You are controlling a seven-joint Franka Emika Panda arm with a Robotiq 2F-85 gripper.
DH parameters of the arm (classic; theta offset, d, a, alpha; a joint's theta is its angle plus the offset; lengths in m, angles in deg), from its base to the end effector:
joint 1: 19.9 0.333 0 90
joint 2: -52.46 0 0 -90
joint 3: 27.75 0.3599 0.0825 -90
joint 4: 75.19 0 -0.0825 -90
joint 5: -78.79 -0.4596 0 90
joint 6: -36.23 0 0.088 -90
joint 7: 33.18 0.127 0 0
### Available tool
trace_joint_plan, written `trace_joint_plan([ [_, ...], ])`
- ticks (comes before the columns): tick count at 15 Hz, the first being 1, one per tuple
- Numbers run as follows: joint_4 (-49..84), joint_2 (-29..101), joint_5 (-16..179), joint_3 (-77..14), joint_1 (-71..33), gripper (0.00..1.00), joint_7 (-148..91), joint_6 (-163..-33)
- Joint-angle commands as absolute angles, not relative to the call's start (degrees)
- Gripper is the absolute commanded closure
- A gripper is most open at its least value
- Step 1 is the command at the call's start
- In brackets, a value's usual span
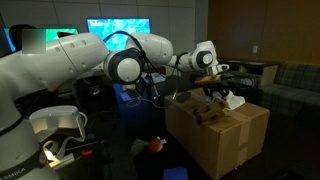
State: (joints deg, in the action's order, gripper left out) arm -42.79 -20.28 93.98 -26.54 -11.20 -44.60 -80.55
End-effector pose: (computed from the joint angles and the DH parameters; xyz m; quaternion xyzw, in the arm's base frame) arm 0.9367 0.1322 0.2161 0.9634 0.2210 0.0987 0.1155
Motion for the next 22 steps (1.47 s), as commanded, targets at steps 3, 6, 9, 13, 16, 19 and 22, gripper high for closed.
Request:
trace_joint_plan([
  [3,-46.84,-21.91,93.0,-25.37,-11.35,0.8,-47.56,-79.63],
  [6,-46.88,-21.56,93.06,-25.41,-11.06,0.93,-47.86,-79.33],
  [9,-47.2,-20.65,93.41,-25.61,-10.18,0.91,-47.44,-79.55],
  [13,-47.83,-19.32,93.62,-25.67,-8.31,0.9,-46.72,-79.53],
  [16,-47.83,-17.4,93.66,-25.82,-6.65,0.9,-46.14,-78.07],
  [19,-51.89,-17.05,91.46,-27.36,-4.92,0.9,-46.61,-72.62],
  [22,-48.66,-12.69,90.65,-27.41,-4.55,0.9,-46.24,-69.46],
])
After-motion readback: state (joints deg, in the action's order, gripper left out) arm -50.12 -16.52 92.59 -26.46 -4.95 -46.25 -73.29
